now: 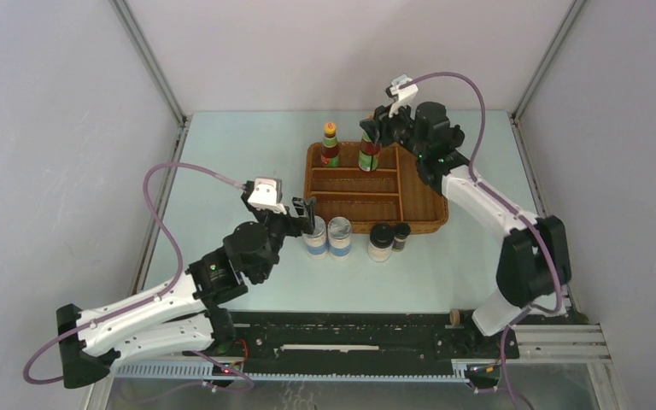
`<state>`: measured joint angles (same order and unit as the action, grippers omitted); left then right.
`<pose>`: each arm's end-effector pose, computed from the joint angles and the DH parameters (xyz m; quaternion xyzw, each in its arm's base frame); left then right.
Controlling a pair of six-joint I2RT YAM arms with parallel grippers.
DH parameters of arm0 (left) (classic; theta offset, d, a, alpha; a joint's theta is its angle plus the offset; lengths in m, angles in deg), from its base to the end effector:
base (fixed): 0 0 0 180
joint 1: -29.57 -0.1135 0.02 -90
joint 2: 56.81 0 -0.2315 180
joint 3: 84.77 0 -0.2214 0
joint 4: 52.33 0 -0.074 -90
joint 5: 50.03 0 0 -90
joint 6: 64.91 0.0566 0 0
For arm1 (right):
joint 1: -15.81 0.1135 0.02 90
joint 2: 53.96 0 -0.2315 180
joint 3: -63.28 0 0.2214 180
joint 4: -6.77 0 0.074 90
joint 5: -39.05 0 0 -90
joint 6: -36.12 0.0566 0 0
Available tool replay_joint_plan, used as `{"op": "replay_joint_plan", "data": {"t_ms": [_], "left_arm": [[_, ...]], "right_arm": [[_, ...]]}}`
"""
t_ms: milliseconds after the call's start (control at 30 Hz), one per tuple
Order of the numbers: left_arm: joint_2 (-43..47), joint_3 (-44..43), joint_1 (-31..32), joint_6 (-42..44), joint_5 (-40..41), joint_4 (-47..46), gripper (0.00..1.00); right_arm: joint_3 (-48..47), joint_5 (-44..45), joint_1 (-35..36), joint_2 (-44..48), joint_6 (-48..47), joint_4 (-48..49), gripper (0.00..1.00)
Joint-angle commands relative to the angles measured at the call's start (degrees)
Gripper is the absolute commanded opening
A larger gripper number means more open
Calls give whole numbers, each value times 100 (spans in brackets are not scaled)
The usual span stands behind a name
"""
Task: Organize the condiment bottles
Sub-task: Place the bottle in the storage box.
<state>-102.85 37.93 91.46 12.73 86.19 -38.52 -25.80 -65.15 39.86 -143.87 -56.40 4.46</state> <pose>0.1253 -0.1479 0.3183 0.0321 0.7172 -0.1575 0.6781 0.3319 0.1633 0.3347 -0.2483 0.6818 0.2156 0.6534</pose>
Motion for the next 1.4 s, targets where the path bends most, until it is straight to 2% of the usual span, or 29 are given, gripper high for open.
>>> {"op": "replay_joint_plan", "data": {"t_ms": [0, 267, 500, 1367], "left_arm": [[-92, -101, -86, 94, -126, -460, 81], [-230, 70, -146, 124, -180, -819, 81], [-367, 239, -201, 58, -280, -1091, 80], [-385, 613, -291, 12, -359, -1447, 80]], "right_arm": [[-788, -283, -263, -485, 171, 1136, 0], [-1766, -584, -585, -1558, 114, 1158, 0], [-2110, -737, -697, -2118, 85, 1287, 0], [-782, -730, -779, -2101, -231, 2116, 0]]}}
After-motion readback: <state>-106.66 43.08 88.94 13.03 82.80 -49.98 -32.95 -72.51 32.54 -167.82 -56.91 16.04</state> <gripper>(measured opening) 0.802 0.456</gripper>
